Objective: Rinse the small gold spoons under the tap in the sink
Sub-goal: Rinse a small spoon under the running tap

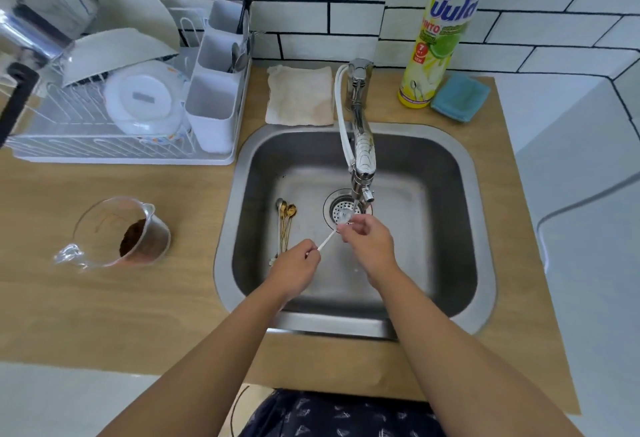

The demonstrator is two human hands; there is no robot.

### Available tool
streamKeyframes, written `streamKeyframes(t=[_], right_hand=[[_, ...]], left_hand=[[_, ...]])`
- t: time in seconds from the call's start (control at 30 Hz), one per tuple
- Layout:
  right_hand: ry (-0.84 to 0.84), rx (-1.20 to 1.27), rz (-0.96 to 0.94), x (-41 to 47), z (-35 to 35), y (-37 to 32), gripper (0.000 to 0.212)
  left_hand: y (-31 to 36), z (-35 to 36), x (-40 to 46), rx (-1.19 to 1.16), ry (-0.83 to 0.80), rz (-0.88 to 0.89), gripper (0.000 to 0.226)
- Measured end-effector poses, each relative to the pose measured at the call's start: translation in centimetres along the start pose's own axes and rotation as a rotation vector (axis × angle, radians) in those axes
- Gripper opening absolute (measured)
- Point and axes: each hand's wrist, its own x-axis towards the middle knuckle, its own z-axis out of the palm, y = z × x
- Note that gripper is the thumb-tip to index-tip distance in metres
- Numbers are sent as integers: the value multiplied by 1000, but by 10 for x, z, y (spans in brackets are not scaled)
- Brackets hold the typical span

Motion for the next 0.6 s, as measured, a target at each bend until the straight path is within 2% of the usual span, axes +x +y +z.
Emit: streamKeyframes(t=[0.1,0.2,0.3,0.43,0.53,0.6], right_hand=[[-45,-8,8,7,-1,-7,20],[-42,-65,-11,11,-3,-9,9],[-7,-68,-37,13,-5,-13,19],[-71,-142,-90,10,-5,-14,5],[-46,-39,-73,13,-6,-15,21],[-69,-13,-58,12,-6,-16,22]], left_hand=[[1,1,-3,69,28,21,23],[3,4,-7,107,48,43,24],[6,7,-6,144,59,67,22],[9,7,-3,175,47,69,24],[9,7,-3,181,41,80,25],[9,6,-2,199,56,94,25]])
